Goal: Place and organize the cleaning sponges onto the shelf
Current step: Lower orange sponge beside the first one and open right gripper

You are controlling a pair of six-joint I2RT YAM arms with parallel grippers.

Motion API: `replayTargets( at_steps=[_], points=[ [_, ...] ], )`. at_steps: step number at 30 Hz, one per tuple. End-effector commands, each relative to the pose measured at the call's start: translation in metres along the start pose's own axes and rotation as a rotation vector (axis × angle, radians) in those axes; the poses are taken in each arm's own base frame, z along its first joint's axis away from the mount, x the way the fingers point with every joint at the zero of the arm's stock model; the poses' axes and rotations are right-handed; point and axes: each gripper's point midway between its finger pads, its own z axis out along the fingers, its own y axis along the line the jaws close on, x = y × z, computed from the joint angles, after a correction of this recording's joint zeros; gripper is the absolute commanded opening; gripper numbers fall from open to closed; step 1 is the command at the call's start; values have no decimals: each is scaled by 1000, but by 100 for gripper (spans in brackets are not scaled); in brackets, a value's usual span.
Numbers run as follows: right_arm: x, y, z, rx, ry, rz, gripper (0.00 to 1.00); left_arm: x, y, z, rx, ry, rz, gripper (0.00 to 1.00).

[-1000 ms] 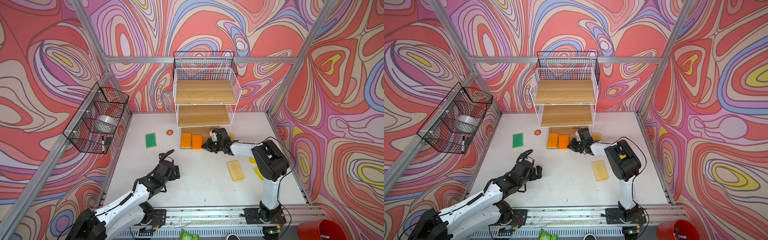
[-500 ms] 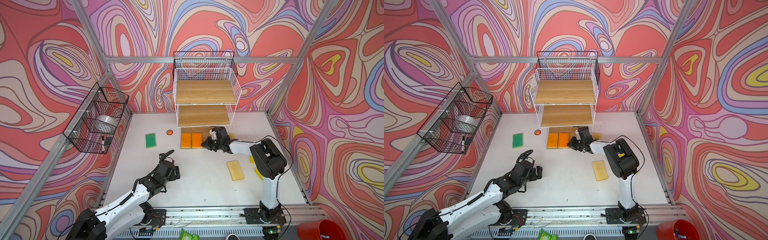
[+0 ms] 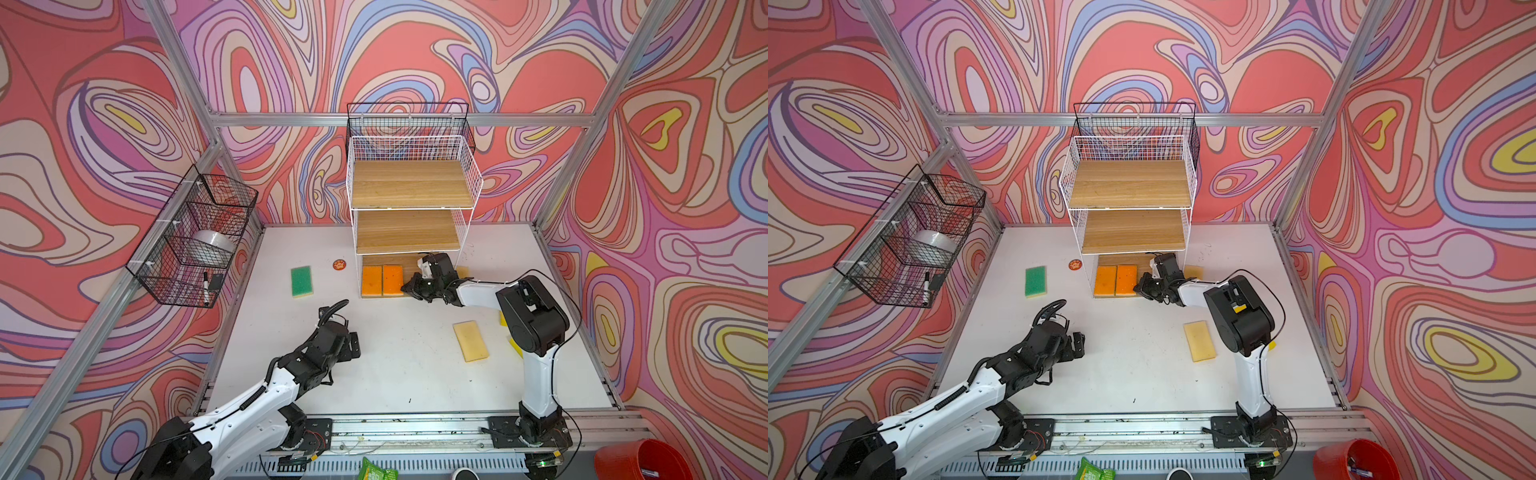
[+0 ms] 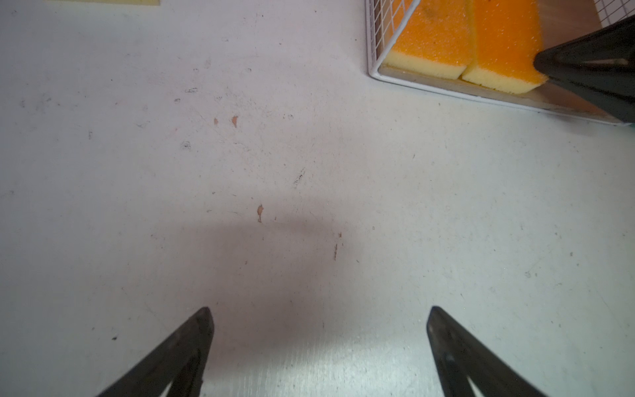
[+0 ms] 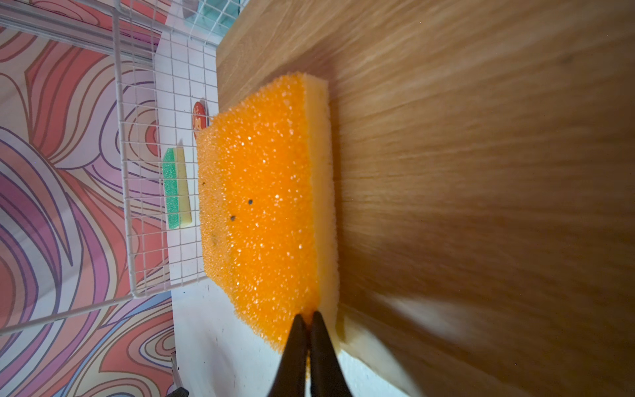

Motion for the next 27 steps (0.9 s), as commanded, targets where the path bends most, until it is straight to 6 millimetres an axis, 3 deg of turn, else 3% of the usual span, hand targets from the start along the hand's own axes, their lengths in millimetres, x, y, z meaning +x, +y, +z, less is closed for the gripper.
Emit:
replayTargets(
  at_steps=[1, 9, 15, 27],
  points=[
    [-4, 0, 6, -17, -2, 2, 0, 2, 3, 1, -7, -1, 3, 98],
    [-5, 4, 7, -34, 3, -2, 0, 1, 4, 0, -9, -8, 0, 98],
    [-3, 4, 4, -33, 3, -5, 21, 0, 4, 0, -8, -11, -1, 98],
    [-3, 15, -12, -38, -17, -38, 48, 1, 5, 0, -13, -9, -1, 98]
  ],
)
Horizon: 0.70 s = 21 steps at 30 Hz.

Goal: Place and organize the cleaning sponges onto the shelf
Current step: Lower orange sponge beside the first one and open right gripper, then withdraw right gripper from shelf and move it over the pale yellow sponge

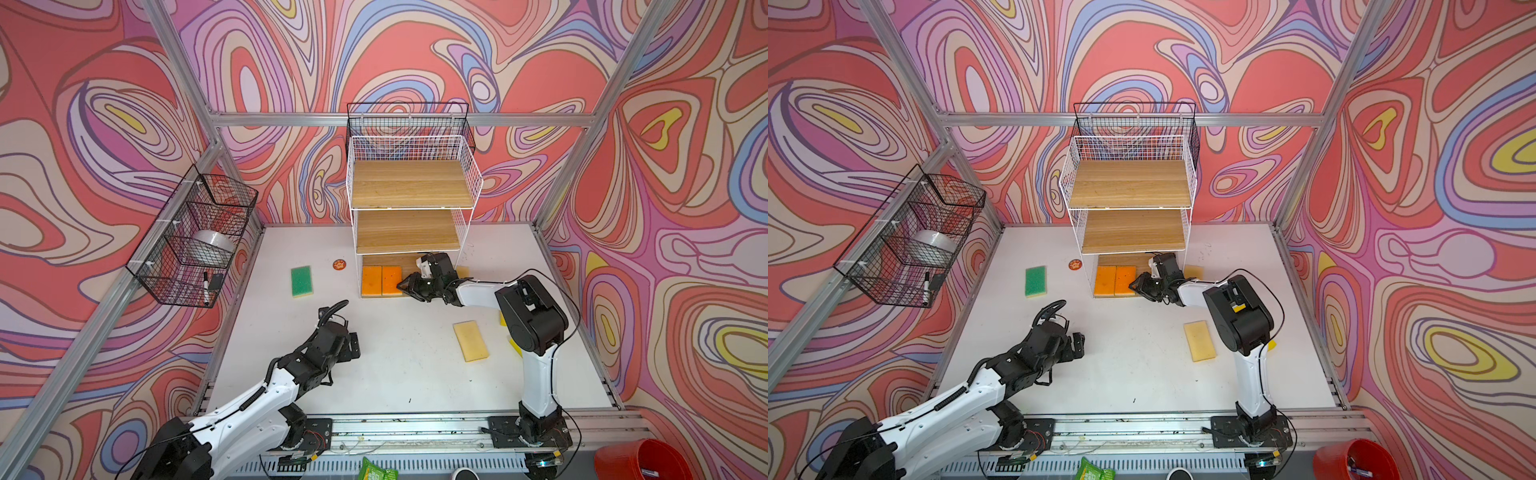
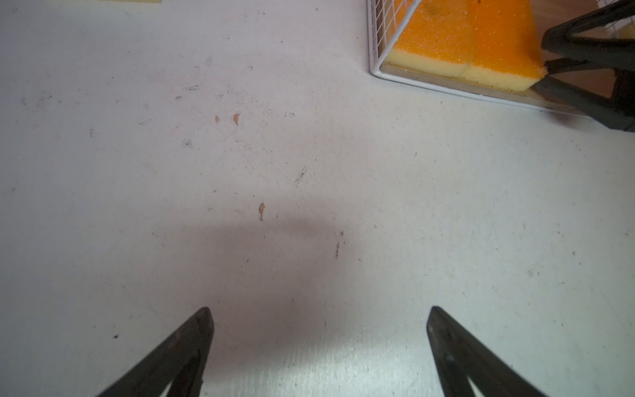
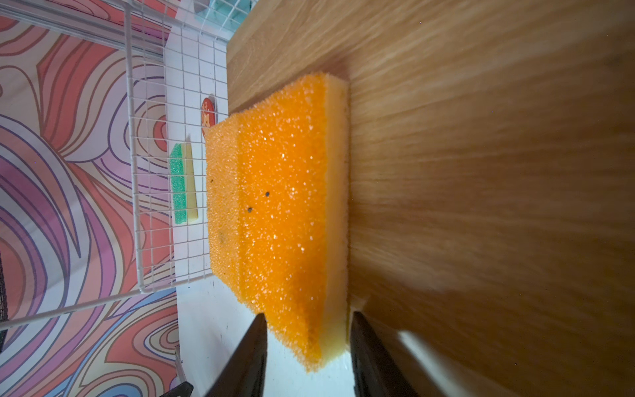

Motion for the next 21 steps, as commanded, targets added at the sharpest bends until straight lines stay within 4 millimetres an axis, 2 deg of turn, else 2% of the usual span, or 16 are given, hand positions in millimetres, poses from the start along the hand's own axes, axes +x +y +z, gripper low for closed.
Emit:
replayTargets(
  at_steps=[1, 4, 11, 21],
  points=[
    [-4, 11, -13, -16, -25, -33, 50, 0, 4, -1, -12, -9, -2, 98],
    [-3, 16, -19, -26, -36, -42, 57, 0, 4, -2, -6, -15, -7, 98],
    [4, 18, -37, -27, -53, -64, 64, -3, 6, -2, -18, -28, -9, 98],
    [25, 14, -66, -14, -57, -81, 65, -3, 0, -5, 7, -5, -2, 95]
  ],
)
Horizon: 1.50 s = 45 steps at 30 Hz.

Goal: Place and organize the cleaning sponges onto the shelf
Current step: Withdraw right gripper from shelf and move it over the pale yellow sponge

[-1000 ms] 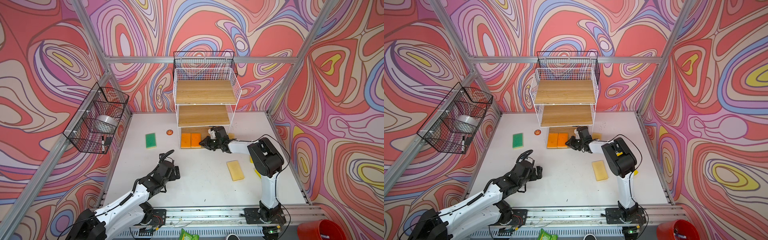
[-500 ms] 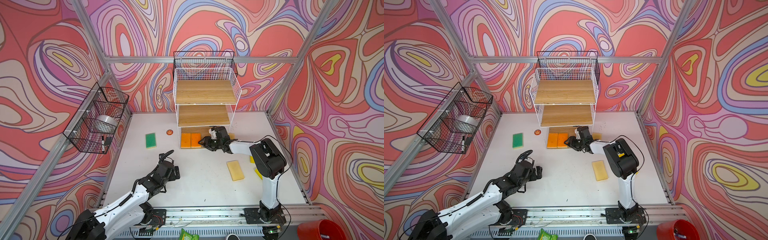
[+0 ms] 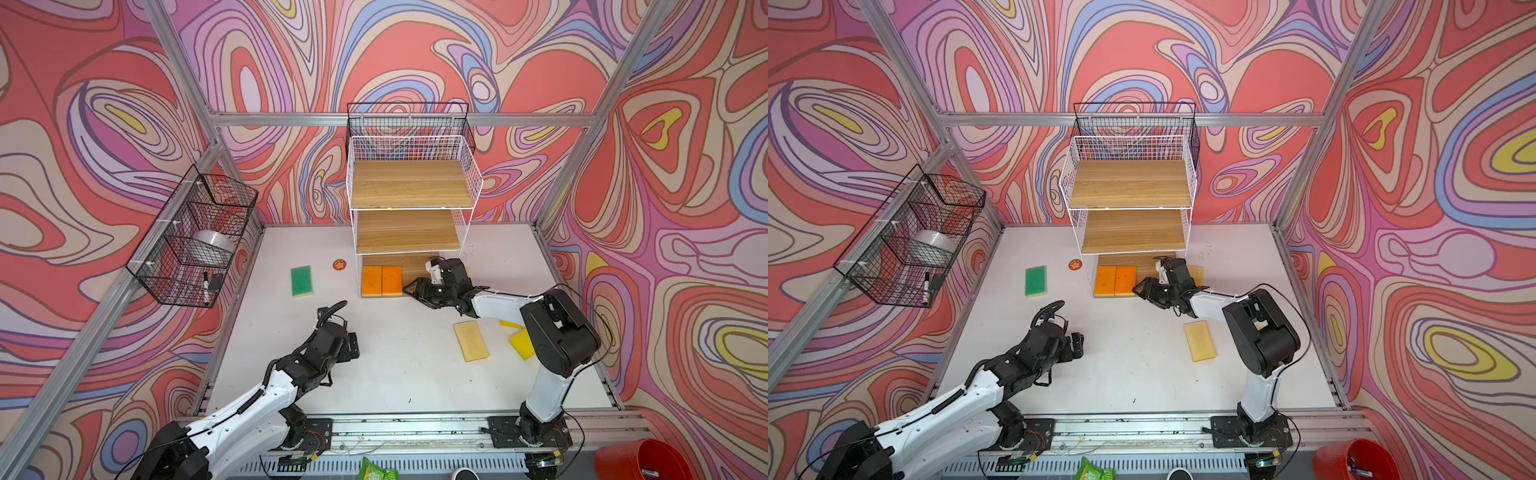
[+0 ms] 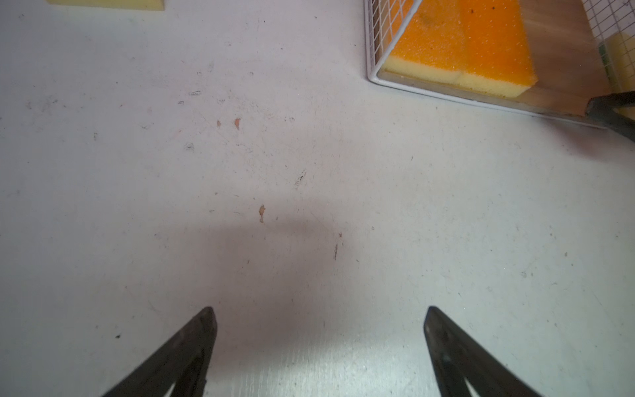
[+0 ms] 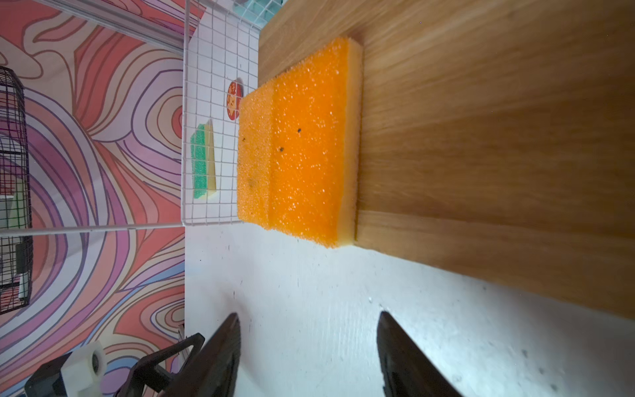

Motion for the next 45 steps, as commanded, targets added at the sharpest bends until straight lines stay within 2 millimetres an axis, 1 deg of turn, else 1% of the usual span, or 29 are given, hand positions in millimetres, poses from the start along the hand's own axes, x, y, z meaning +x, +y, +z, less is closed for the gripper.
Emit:
replayTargets(
  at_steps=[1, 6, 9, 11, 14, 15, 16, 17, 19, 22, 25, 29, 30, 33, 35, 37, 39, 42, 45],
  points=[
    [2, 4, -18, 1, -26, -36, 65, -2, -1, -4, 0, 7, 2, 94],
    [17, 4, -41, 21, -18, -62, 69, -6, -13, -15, 6, -13, 49, 95],
    [24, 7, -60, 43, -17, -93, 72, -8, -30, -22, 16, -36, 105, 94],
    [29, 5, -75, 71, -17, -115, 75, -4, -42, -21, 25, -33, 137, 94],
    [35, -12, -106, 119, -38, -97, 75, 4, -61, -15, 31, -16, 194, 94],
    [35, -20, -120, 126, -53, -77, 75, 9, -67, -12, 32, -6, 213, 95],
    [36, -31, -134, 139, -67, -53, 75, 1, -85, -13, 64, -24, 211, 94],
    [34, -37, -147, 147, -91, -43, 76, 3, -92, -11, 72, -18, 222, 95],
    [34, -55, -171, 191, -114, -17, 78, 8, -110, -6, 108, -1, 242, 95],
    [40, -75, -189, 229, -116, 40, 78, 12, -131, 1, 149, 18, 255, 95],
    [47, -97, -194, 250, -115, 107, 78, 17, -148, 8, 182, 40, 266, 96],
    [49, -113, -191, 265, -129, 159, 78, 24, -158, 17, 207, 59, 265, 96],
    [49, -116, -189, 269, -126, 165, 78, 25, -158, 18, 208, 63, 264, 96],
    [52, -125, -181, 272, -96, 189, 69, 27, -159, 20, 213, 65, 261, 96],
    [56, -132, -177, 283, -86, 203, 68, 28, -158, 21, 213, 64, 259, 96],
    [60, -139, -175, 298, -83, 216, 68, 29, -155, 21, 211, 61, 257, 96],
    [62, -144, -173, 309, -78, 224, 71, 29, -154, 21, 210, 58, 255, 96],
    [63, -147, -170, 311, -69, 229, 74, 28, -152, 20, 209, 51, 255, 97],
    [64, -146, -165, 295, -50, 220, 77, 28, -149, 19, 205, 47, 256, 97]
  ],
)
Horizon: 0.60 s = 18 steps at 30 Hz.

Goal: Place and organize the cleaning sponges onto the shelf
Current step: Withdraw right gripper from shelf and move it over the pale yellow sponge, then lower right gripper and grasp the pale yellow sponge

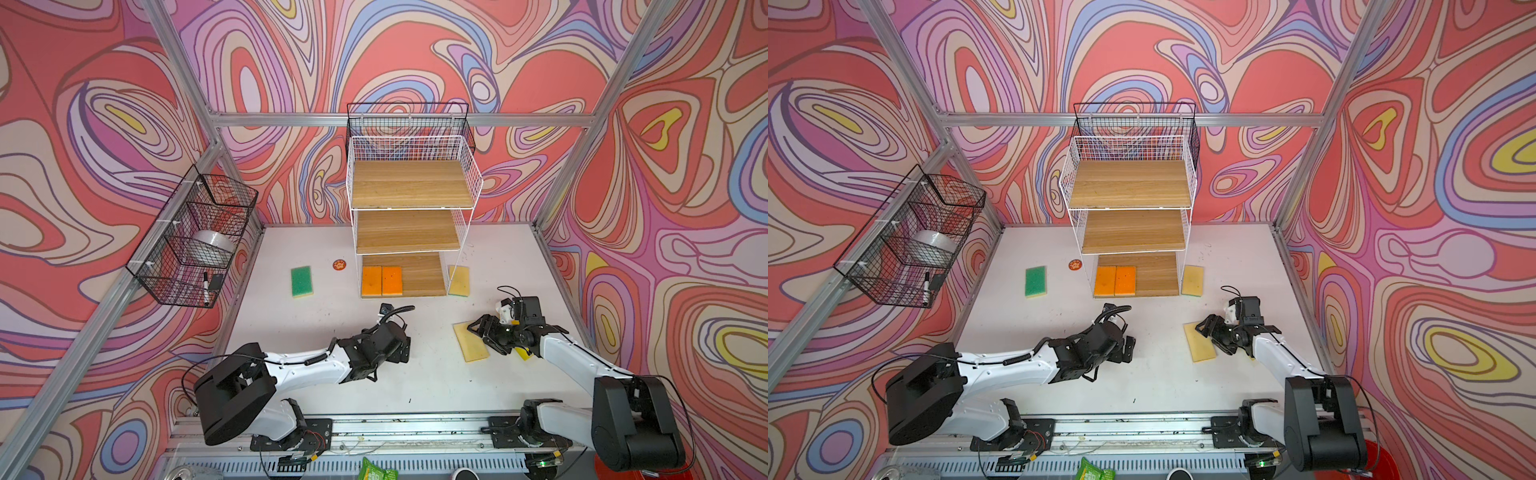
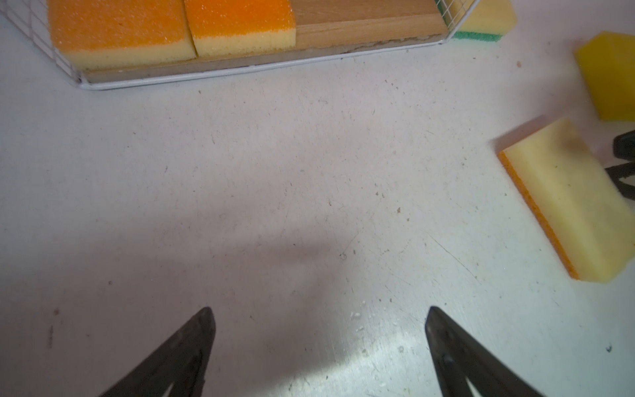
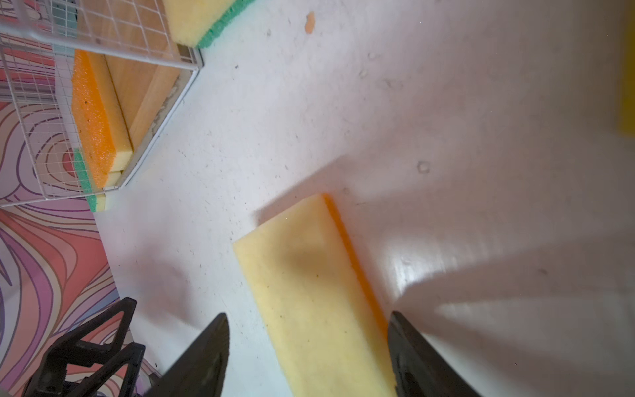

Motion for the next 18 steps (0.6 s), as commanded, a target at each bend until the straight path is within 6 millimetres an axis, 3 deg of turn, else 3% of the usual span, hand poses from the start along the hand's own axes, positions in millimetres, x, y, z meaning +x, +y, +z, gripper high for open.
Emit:
replayTargets(
  at_steps=[1, 10, 12, 18],
  points=[
    [-1, 3, 5, -15, 4, -33, 78, -3, 3, -5, 1, -25, -16, 97],
    [15, 16, 24, 179, 48, -241, 93, 1, 23, -18, 2, -47, -79, 98],
    [14, 21, 25, 224, 40, -299, 95, 13, 35, -18, -20, -30, -76, 98],
    [16, 37, 33, 332, 27, -416, 98, 21, 45, -24, -28, -34, -88, 98]
  ],
)
